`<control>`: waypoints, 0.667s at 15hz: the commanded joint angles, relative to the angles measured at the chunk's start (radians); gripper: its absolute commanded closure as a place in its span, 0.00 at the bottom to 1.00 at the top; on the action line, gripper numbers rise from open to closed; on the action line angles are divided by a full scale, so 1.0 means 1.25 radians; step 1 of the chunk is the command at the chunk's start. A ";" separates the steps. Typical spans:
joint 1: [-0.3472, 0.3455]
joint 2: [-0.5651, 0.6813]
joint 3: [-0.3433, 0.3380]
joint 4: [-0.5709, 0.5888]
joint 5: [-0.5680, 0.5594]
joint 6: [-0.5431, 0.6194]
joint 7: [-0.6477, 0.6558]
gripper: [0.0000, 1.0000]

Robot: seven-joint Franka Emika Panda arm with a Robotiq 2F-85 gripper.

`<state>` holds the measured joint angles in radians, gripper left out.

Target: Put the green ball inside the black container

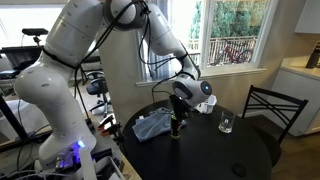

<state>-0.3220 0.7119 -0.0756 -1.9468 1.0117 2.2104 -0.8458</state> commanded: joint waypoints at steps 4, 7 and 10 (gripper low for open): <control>0.000 -0.060 -0.018 -0.059 -0.020 -0.016 0.019 0.00; 0.000 -0.068 -0.027 -0.064 -0.021 -0.011 0.023 0.00; 0.004 -0.068 -0.032 -0.055 -0.021 -0.005 0.033 0.00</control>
<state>-0.3224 0.6661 -0.1060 -1.9872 1.0095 2.2102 -0.8458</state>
